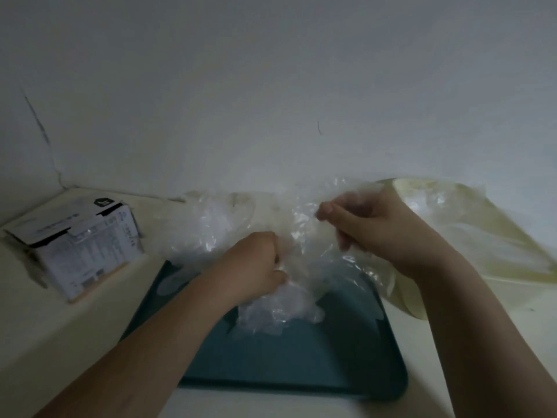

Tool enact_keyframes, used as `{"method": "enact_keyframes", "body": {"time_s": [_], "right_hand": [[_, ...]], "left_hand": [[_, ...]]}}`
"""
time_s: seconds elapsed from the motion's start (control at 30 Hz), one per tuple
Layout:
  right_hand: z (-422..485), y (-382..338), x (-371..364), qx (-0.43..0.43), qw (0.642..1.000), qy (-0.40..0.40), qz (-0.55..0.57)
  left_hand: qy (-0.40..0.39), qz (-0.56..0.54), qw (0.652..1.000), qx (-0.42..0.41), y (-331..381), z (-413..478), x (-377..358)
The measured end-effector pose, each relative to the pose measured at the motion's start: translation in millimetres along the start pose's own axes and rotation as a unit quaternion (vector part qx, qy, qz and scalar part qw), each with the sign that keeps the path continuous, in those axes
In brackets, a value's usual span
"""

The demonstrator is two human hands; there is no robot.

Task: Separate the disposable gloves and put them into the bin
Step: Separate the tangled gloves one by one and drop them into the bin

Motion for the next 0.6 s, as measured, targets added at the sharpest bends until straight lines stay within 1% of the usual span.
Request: {"method": "enact_keyframes", "body": {"time_s": [0.03, 0.1, 0.2, 0.23, 0.3, 0.33, 0.4, 0.43, 0.47, 0.5, 0.57, 0.6], "right_hand": [[0.0, 1.5, -0.7, 0.004, 1.0, -0.027, 0.002], [0.4, 1.6, -2.4, 0.019, 0.998, -0.062, 0.007], [-0.5, 2.4, 0.5, 0.039, 0.995, -0.085, 0.026], [-1.1, 1.1, 2.6, 0.05, 0.994, -0.1, 0.021], [-4.7, -0.6, 7.3, 0.061, 0.988, -0.141, 0.013], [-6.5, -2.2, 9.2, 0.059, 0.986, -0.156, 0.022], [-8.5, -6.6, 12.1, 0.06, 0.983, -0.169, 0.026], [-8.9, -7.8, 12.4, 0.066, 0.983, -0.168, 0.017], [-8.7, -9.3, 12.3, 0.075, 0.984, -0.164, 0.009], [-8.6, -10.3, 11.6, 0.083, 0.984, -0.155, 0.004], [-7.4, -10.4, 8.6, 0.086, 0.989, -0.124, 0.002], [-6.3, -9.2, 6.9, 0.08, 0.992, -0.098, 0.007]], "left_hand": [[-0.004, -0.011, 1.0, 0.017, -0.9, -0.9, 2.0], [0.016, -0.03, 0.999, 0.023, -2.4, -2.7, 8.0], [0.088, -0.076, 0.993, -0.007, -9.5, -1.2, 21.7], [0.136, -0.106, 0.985, -0.018, -12.8, -0.9, 26.8], [0.245, -0.168, 0.953, -0.052, -16.8, -0.3, 37.0], [0.295, -0.171, 0.937, -0.071, -14.7, -2.9, 44.9], [0.364, -0.182, 0.909, -0.09, -10.2, -9.3, 60.3], [0.378, -0.216, 0.896, -0.085, -8.7, -11.5, 66.8], [0.374, -0.268, 0.884, -0.078, -8.7, -13.5, 72.7], [0.344, -0.341, 0.872, -0.074, -7.7, -16.1, 76.8], [0.233, -0.501, 0.831, -0.065, -4.5, -19.1, 79.7], [0.185, -0.55, 0.812, -0.059, -2.3, -16.7, 77.3]]}}
Point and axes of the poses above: each hand's wrist, its own z-axis towards the middle knuckle, its own x-axis out of the back of the hand, y = z × x, the point moved 2 cm from there along z, towards the middle knuckle, and after that the axes turned 4 degrees about -z, right-handed, at the moved point
